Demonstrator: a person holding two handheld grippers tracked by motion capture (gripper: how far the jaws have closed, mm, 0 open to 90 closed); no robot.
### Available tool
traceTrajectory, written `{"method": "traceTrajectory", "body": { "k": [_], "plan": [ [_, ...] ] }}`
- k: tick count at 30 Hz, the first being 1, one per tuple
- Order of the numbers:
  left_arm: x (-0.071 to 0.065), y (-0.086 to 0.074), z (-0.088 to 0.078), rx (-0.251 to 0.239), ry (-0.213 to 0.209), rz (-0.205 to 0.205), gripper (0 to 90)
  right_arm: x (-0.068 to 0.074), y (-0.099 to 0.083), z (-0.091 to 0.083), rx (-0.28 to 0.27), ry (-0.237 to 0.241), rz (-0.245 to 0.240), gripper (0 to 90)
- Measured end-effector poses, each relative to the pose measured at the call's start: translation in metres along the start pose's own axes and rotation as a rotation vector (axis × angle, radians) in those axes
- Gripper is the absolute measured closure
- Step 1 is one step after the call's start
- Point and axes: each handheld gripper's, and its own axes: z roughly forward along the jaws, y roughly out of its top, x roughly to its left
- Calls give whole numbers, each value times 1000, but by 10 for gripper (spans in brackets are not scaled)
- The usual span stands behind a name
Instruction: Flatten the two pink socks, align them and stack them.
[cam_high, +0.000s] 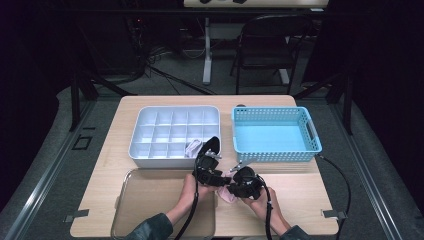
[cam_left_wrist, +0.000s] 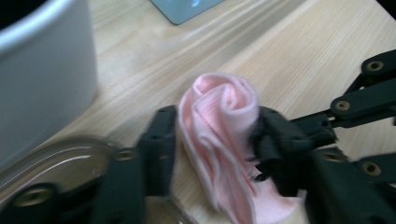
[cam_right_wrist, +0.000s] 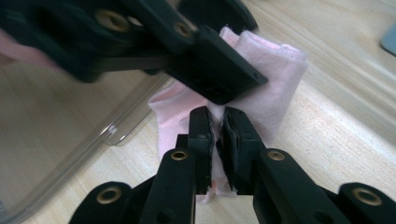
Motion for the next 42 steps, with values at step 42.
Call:
{"method": "traceTrajectory", "body": {
  "k": [42],
  "plan": [
    [2,-6,8,13,-58,19,718,7,-11,-1,1,-29,-37,753]
  ]
}}
